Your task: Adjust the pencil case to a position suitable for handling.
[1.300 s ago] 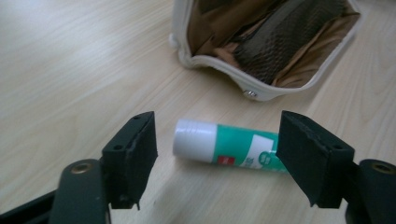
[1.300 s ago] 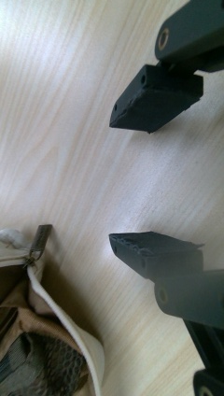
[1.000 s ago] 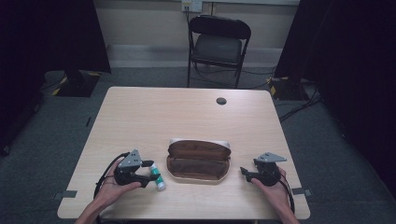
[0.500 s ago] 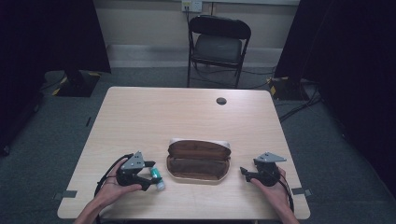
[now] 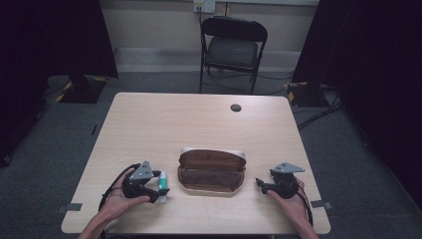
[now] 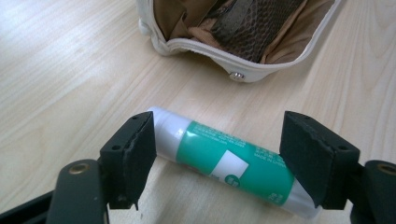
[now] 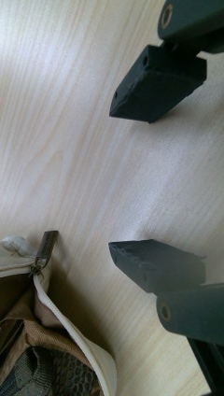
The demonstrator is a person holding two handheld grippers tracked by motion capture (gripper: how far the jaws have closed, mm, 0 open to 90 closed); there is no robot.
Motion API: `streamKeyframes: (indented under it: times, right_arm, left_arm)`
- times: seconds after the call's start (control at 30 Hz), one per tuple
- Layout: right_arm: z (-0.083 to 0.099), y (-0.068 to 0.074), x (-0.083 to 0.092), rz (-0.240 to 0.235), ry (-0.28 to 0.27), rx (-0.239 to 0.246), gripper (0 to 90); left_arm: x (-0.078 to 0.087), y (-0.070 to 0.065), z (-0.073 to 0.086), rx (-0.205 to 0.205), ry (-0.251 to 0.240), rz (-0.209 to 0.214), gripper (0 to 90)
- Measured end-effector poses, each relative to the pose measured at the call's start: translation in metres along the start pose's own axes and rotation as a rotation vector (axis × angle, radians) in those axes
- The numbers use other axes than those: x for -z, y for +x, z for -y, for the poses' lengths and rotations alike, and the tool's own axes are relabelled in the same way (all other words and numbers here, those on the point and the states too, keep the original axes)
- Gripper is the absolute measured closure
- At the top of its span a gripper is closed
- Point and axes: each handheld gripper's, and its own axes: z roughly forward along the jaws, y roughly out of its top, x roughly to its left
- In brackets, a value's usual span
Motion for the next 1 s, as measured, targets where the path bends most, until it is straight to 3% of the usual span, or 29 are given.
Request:
streamKeyframes:
  times: [0.27, 0.5, 0.63, 0.8, 1.0]
  right_arm:
    - [0.0, 0.0, 0.0, 0.0, -0.001, 0.001, 28.9]
    - [0.0, 0.0, 0.0, 0.0, 0.0, 0.0, 28.8]
    - [0.0, 0.0, 0.0, -0.004, 0.001, 0.0, 28.8]
    - [-0.001, 0.0, -0.001, -0.005, -0.001, 0.004, 28.7]
    - [-0.002, 0.0, -0.002, -0.002, 0.001, -0.001, 28.3]
  left_arm:
    - [0.001, 0.007, 0.006, 0.023, 0.047, -0.001, 38.0]
    - [0.005, 0.014, 0.011, 0.072, 0.066, -0.042, 44.4]
    - [0.005, 0.017, 0.012, 0.091, 0.101, -0.071, 54.8]
    - [0.005, 0.018, 0.013, 0.113, 0.096, -0.083, 65.4]
    - [0.005, 0.022, 0.012, 0.115, 0.097, -0.077, 65.9]
